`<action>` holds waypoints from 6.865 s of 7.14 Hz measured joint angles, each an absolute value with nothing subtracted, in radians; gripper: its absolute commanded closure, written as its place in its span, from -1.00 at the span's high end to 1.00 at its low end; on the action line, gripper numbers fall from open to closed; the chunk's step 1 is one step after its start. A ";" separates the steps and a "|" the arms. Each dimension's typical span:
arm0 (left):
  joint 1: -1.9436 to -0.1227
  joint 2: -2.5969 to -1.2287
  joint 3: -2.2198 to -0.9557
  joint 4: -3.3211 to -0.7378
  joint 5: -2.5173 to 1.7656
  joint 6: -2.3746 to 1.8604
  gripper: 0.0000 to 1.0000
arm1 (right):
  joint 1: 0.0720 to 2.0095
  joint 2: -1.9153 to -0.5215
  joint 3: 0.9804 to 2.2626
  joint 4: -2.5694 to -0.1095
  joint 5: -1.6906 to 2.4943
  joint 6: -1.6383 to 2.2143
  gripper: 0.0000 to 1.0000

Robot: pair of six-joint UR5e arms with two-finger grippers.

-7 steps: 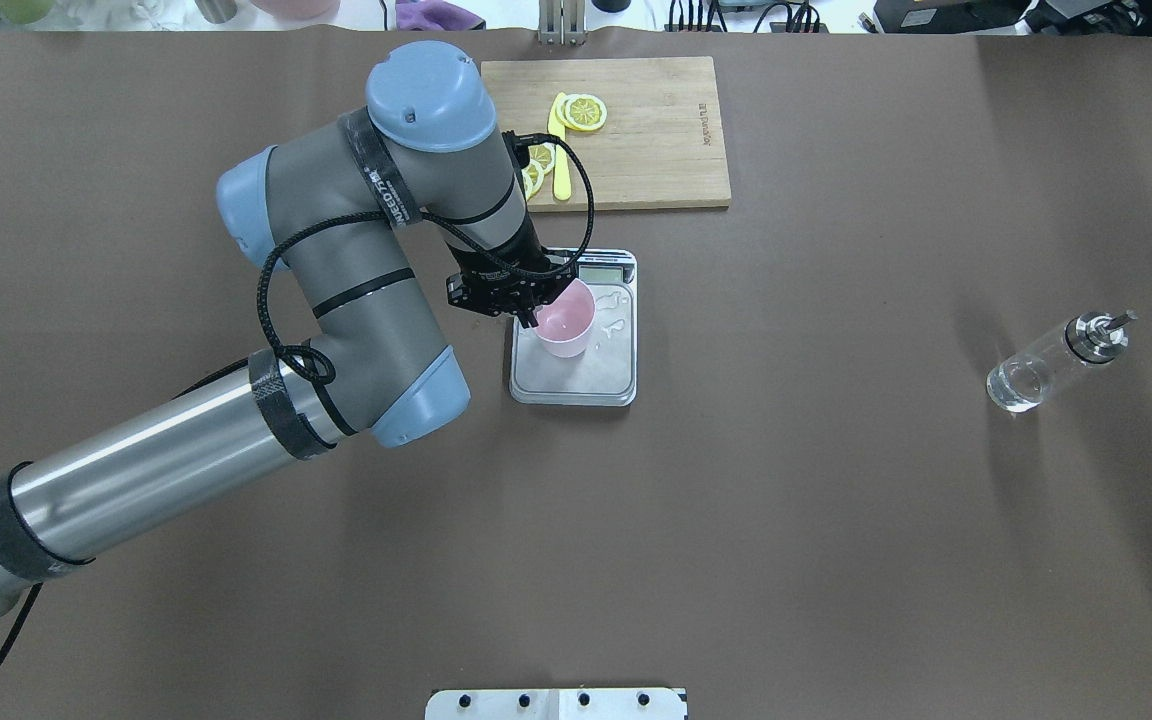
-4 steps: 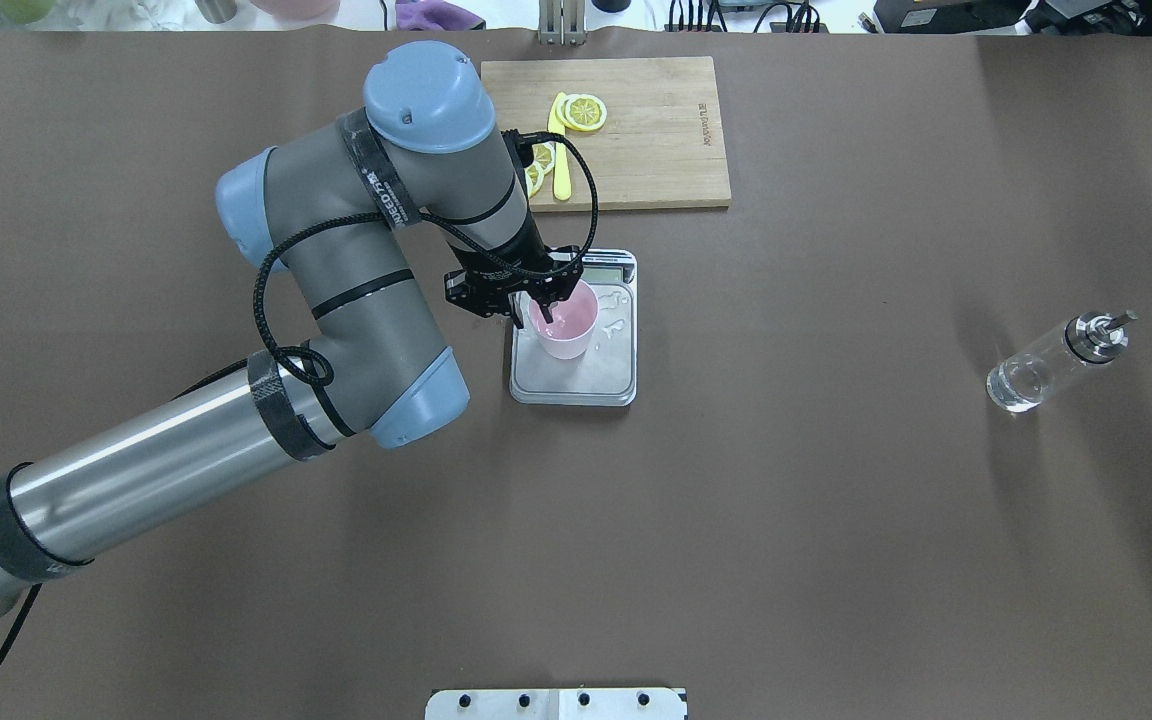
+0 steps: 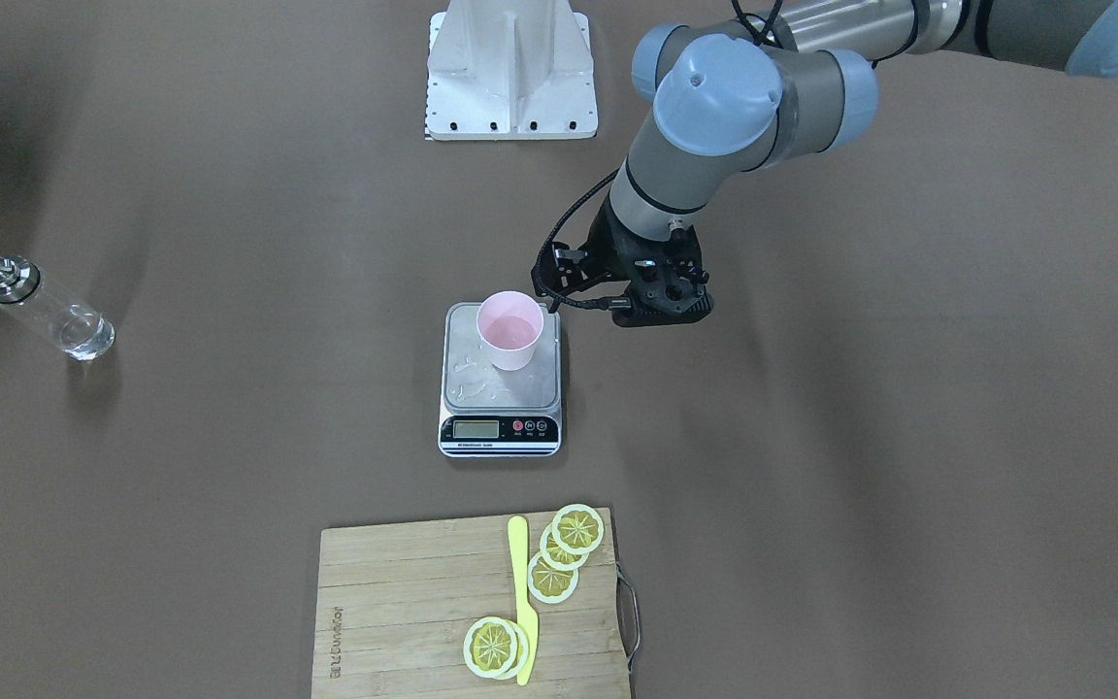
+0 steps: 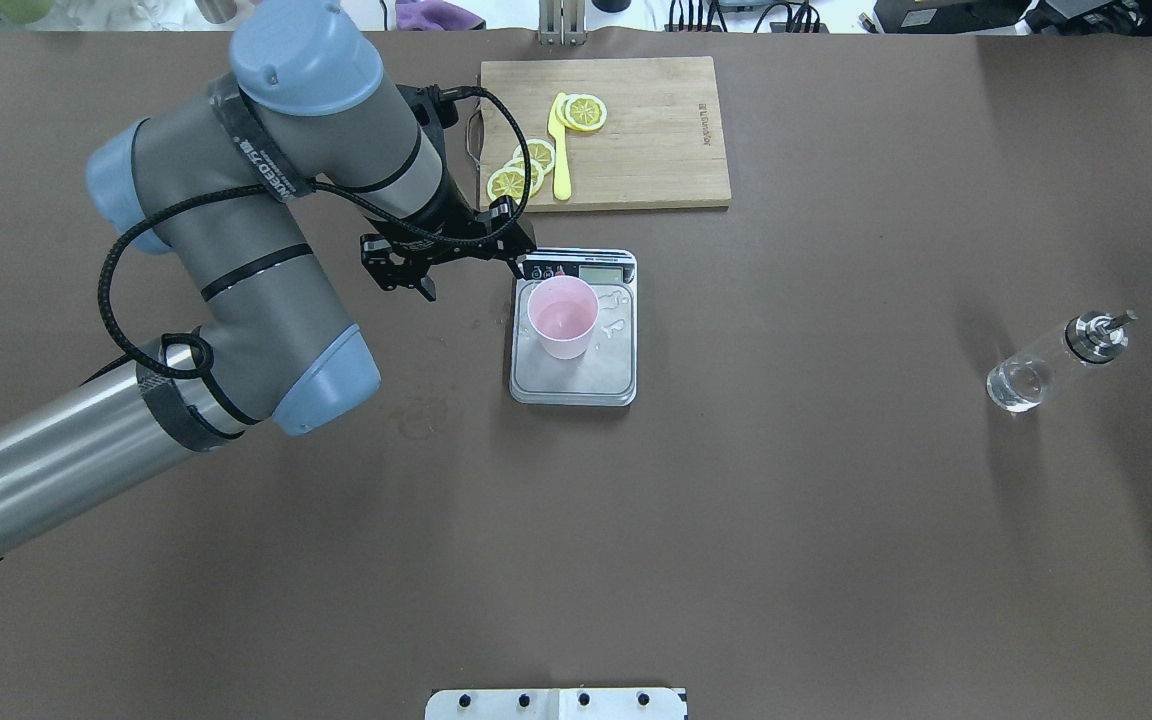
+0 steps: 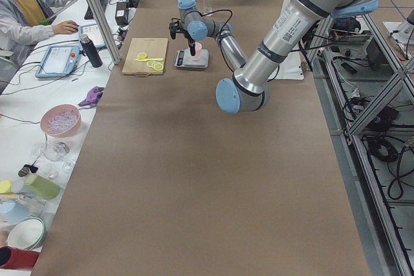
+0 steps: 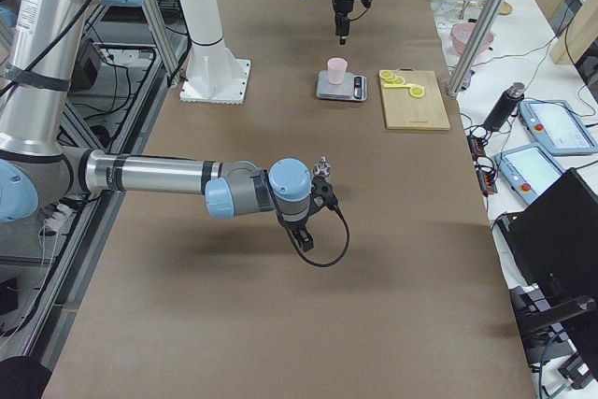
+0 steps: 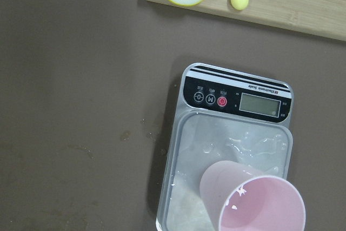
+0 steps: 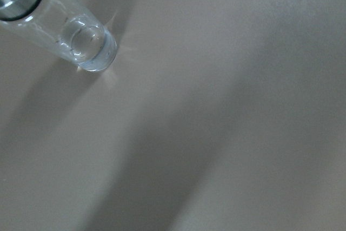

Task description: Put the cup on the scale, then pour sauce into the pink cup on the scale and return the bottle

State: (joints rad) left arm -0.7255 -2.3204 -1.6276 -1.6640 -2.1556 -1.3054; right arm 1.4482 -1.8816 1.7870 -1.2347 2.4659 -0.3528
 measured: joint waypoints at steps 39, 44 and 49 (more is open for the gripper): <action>-0.906 -2.166 -1.757 -1.620 -2.157 -1.282 0.95 | 0.862 -1.511 1.704 -0.497 1.900 0.484 -1.00; -1.052 -1.972 -1.772 -1.622 -2.164 -0.919 0.95 | 0.528 -1.113 1.877 -1.450 1.439 0.483 -1.00; -1.183 -1.812 -1.774 -1.631 -2.178 -0.571 0.96 | 0.438 -0.927 1.860 -1.950 1.304 0.397 -1.00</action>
State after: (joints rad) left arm -1.1835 -1.8118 -1.7744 -1.6305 -2.1778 -0.5706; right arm 0.4384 -0.9267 1.8604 -1.9499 1.3040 0.3970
